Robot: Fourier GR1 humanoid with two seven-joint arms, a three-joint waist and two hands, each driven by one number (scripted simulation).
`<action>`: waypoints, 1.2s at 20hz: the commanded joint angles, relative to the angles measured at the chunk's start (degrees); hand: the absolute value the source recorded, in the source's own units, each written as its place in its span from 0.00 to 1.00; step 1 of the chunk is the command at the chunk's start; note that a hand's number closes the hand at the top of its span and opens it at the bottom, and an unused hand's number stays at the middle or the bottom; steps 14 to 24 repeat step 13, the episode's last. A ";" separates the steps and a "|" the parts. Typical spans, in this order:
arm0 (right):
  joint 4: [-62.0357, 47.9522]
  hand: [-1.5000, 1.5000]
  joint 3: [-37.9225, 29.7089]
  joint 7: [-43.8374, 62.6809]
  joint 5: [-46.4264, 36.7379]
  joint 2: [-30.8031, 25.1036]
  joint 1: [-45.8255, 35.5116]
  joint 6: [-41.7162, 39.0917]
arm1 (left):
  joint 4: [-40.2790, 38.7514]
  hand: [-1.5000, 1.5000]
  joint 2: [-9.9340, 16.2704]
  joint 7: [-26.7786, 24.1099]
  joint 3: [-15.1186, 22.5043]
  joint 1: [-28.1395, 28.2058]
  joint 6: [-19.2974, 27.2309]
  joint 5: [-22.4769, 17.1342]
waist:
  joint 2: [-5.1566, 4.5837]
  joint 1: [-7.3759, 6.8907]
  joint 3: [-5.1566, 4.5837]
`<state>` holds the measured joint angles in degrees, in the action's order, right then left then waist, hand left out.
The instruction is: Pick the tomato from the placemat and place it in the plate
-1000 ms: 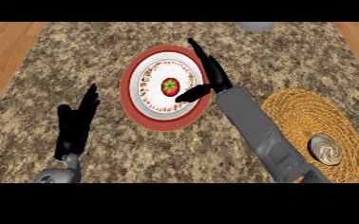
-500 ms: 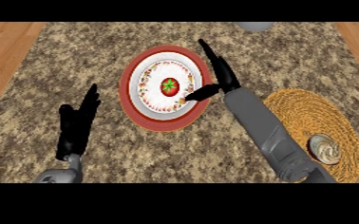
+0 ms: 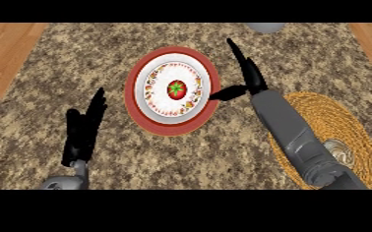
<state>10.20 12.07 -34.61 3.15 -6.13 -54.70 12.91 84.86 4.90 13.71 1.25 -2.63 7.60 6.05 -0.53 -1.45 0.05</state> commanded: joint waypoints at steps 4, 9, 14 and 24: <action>-1.48 0.00 -2.90 -0.03 -0.60 -1.93 0.20 2.21 | 1.25 0.50 0.21 -0.46 -0.04 1.52 -1.18 -0.26 | 0.07 0.03 -0.01; -2.93 0.00 -4.49 -2.78 -1.11 -4.48 0.96 1.59 | 0.35 0.50 -0.19 -0.39 -0.45 0.15 0.14 0.76 | -0.20 -0.42 0.02; -3.24 0.00 -4.30 -1.24 -2.56 -5.38 0.39 2.89 | -3.19 0.50 1.43 -2.71 -2.56 -0.67 -2.84 -1.53 | -0.12 -0.16 0.00; -3.24 0.00 -4.30 -1.24 -2.56 -5.38 0.39 2.89 | -3.19 0.50 1.43 -2.71 -2.56 -0.67 -2.84 -1.53 | -0.12 -0.16 0.00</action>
